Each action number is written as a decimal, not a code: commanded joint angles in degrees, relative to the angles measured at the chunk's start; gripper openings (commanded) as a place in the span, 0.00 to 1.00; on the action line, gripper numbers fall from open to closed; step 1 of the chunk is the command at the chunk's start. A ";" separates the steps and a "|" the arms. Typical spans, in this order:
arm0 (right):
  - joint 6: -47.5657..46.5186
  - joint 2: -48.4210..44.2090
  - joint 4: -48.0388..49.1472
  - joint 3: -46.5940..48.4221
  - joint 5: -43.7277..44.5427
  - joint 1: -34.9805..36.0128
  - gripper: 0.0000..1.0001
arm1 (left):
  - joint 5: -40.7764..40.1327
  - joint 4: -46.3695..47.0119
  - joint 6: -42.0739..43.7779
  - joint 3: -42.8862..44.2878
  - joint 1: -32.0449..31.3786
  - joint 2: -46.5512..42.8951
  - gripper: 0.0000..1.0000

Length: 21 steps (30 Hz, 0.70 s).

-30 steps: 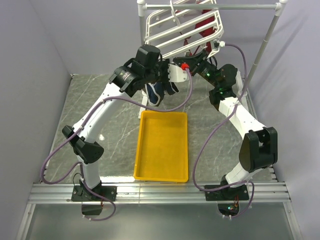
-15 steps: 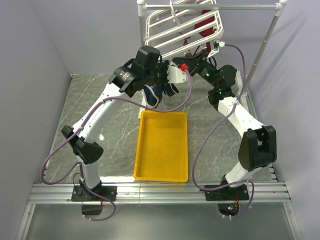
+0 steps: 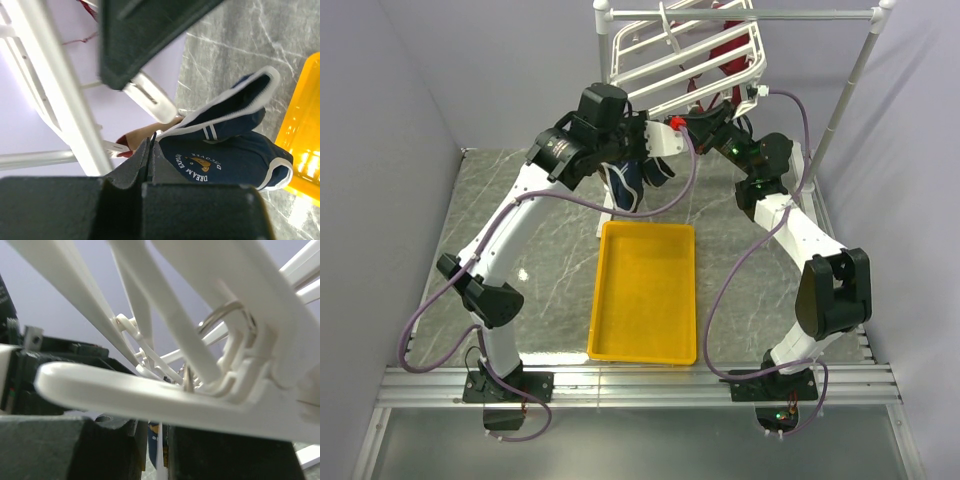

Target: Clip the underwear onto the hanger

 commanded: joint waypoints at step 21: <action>-3.50 1.76 2.31 0.27 1.74 1.34 0.00 | 4.32 3.24 -3.92 4.87 -0.53 -0.84 0.00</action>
